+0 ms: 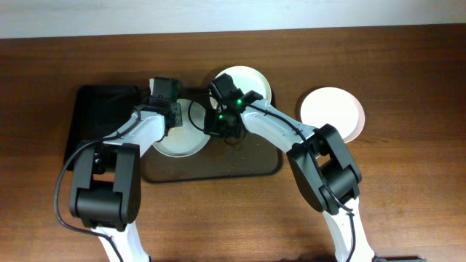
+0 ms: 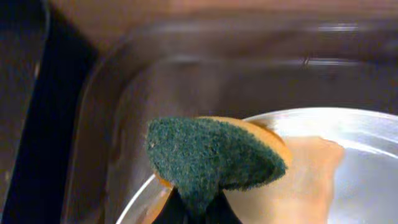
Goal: Clean dirty plates on tray and stack at the side
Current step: 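Lift the sponge away from the plate with the left gripper, then lift the held plate off the tray with the right gripper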
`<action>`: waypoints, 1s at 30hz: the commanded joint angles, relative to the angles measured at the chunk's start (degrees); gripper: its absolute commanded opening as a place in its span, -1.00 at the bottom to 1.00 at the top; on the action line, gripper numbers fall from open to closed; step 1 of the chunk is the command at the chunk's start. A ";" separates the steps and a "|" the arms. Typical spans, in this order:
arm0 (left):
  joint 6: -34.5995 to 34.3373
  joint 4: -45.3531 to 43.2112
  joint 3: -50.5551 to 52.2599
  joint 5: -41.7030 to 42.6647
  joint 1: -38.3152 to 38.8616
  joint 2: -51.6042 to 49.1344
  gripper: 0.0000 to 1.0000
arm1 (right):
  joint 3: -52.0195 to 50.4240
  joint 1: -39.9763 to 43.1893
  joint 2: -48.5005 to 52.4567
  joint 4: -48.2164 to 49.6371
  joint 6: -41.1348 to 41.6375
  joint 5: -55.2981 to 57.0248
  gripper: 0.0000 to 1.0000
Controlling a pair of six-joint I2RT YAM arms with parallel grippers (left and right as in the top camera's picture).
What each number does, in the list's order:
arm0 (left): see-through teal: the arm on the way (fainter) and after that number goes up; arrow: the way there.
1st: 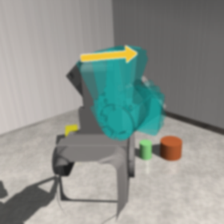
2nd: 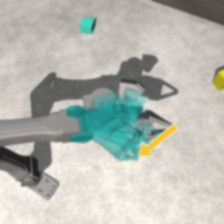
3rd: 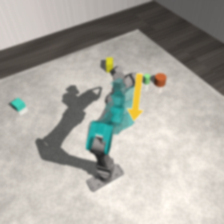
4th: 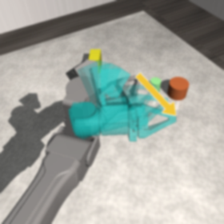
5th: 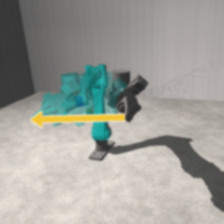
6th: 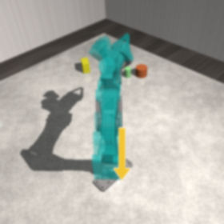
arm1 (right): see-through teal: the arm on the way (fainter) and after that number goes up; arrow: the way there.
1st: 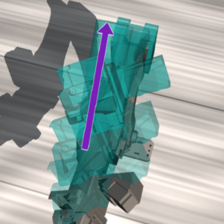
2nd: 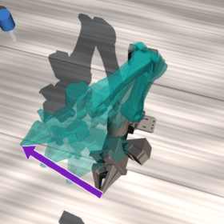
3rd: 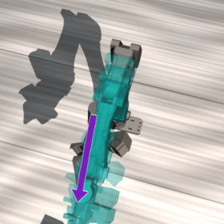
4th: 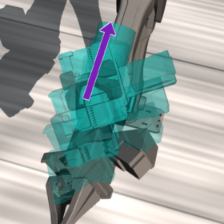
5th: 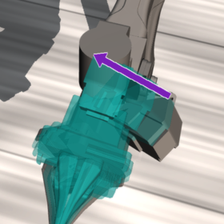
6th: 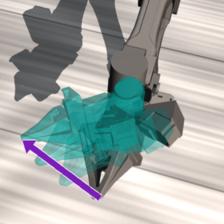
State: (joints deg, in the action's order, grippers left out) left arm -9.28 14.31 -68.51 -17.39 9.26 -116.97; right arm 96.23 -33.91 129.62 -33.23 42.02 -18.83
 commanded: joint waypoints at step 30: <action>-2.27 31.63 -11.37 14.71 -10.12 15.74 -0.99 | 0.42 0.57 1.01 -2.69 -1.75 1.16 -0.68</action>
State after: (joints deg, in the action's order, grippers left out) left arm -9.76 46.15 -79.46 -3.18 0.27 -101.58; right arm 96.23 -33.63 129.62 -35.57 40.66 -19.55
